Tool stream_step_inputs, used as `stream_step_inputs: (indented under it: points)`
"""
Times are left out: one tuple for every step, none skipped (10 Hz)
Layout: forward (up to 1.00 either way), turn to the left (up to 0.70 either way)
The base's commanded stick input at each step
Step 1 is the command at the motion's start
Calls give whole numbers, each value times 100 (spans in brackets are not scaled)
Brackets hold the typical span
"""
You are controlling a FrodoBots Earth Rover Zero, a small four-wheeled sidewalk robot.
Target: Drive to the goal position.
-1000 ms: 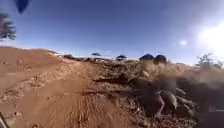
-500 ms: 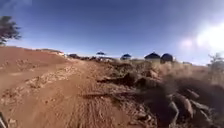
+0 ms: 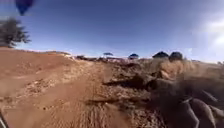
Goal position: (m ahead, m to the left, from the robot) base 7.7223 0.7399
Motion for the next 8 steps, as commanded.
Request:
stream_step_inputs:
  points:
    - [50, 2]
    - [50, 34]
    - [50, 34]
    - [50, 1]
    - [50, 0]
    - [50, 0]
    - [50, 0]
    - [50, 0]
